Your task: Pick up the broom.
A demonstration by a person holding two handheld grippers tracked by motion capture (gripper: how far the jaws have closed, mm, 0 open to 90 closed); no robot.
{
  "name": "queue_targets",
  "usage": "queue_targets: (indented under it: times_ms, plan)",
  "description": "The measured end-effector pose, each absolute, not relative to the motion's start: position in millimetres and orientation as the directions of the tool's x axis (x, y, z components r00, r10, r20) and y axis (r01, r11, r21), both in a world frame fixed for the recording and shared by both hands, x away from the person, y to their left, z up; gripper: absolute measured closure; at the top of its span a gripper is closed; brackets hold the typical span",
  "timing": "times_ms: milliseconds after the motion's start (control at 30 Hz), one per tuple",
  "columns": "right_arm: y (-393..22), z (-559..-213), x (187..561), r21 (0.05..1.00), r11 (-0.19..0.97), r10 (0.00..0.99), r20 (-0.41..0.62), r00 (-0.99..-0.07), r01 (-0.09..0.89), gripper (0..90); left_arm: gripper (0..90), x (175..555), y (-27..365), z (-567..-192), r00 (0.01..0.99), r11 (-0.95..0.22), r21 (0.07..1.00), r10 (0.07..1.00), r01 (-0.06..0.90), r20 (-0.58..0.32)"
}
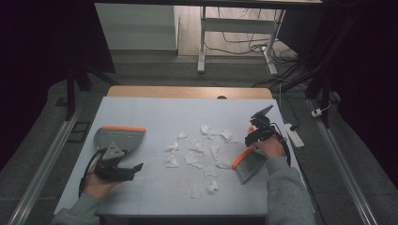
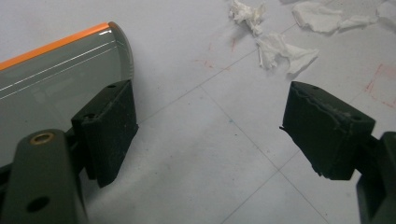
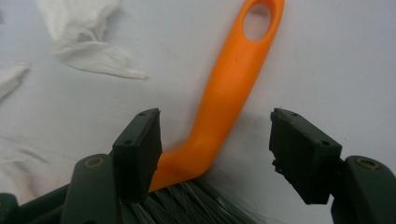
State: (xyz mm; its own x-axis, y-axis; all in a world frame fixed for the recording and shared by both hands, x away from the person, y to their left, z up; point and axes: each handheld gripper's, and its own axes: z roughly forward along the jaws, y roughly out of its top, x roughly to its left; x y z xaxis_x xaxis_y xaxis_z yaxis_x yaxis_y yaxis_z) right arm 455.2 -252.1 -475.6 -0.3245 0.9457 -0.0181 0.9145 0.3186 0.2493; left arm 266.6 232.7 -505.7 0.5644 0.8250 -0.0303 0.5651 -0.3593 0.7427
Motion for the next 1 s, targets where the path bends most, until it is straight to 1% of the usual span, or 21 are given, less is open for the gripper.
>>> queue_targets:
  times_ms: [100, 267, 333, 367, 467, 567, 600, 633, 667, 733, 900, 933, 1000]
  plan:
    - [-251, -478, 456, 0.257, 0.305, 0.950, -0.020, -0.311, 0.917, 35.9, 18.8, 266, 232, -506, 0.568, -0.364, 0.742, 0.822, 0.563, -0.028]
    - [-250, -485, 456, 0.233, 0.300, 0.953, -0.024, -0.304, 0.925, 38.3, 18.7, 266, 232, -506, 0.570, -0.368, 0.740, 0.821, 0.562, -0.025]
    - [-249, -487, 456, 0.222, 0.288, 0.957, -0.018, -0.291, 0.932, 44.8, 18.7, 266, 232, -506, 0.570, -0.367, 0.741, 0.821, 0.563, -0.026]
    - [-249, -487, 456, 0.222, 0.288, 0.957, -0.018, -0.291, 0.932, 44.8, 18.7, 267, 232, -506, 0.570, -0.367, 0.740, 0.821, 0.563, -0.026]
    - [-247, -488, 455, 0.215, 0.268, 0.962, -0.011, -0.272, 0.939, 55.8, 18.6, 267, 232, -507, 0.570, -0.368, 0.739, 0.822, 0.564, -0.025]
    - [-245, -488, 454, 0.205, 0.255, 0.966, -0.021, -0.257, 0.945, 57.8, 18.6, 267, 232, -507, 0.569, -0.369, 0.739, 0.822, 0.563, -0.024]
    - [-243, -488, 454, 0.201, 0.241, 0.970, -0.034, -0.240, 0.949, 61.4, 18.6, 266, 232, -507, 0.570, -0.369, 0.739, 0.822, 0.563, -0.023]
    - [-243, -488, 454, 0.201, 0.241, 0.970, -0.034, -0.240, 0.949, 61.4, 18.6, 266, 232, -506, 0.570, -0.370, 0.739, 0.822, 0.563, -0.023]
    - [-243, -488, 453, 0.209, 0.226, 0.974, -0.049, -0.221, 0.951, 66.4, 18.6, 266, 232, -506, 0.569, -0.370, 0.739, 0.822, 0.563, -0.023]
    - [-244, -488, 452, 0.213, 0.221, 0.975, -0.045, -0.216, 0.952, 68.7, 18.6, 266, 232, -506, 0.569, -0.369, 0.739, 0.822, 0.563, -0.023]
    - [-246, -488, 451, 0.218, 0.256, 0.967, -0.046, -0.252, 0.942, 69.8, 18.6, 266, 232, -507, 0.568, -0.375, 0.736, 0.823, 0.564, -0.016]
    - [-250, -488, 451, 0.221, 0.284, 0.958, -0.026, -0.285, 0.933, 70.0, 18.6, 266, 232, -507, 0.568, -0.376, 0.735, 0.823, 0.565, -0.015]
    - [-255, -487, 451, 0.225, 0.301, 0.951, 0.004, -0.310, 0.927, 70.1, 18.6, 267, 232, -508, 0.565, -0.374, 0.734, 0.825, 0.567, -0.016]
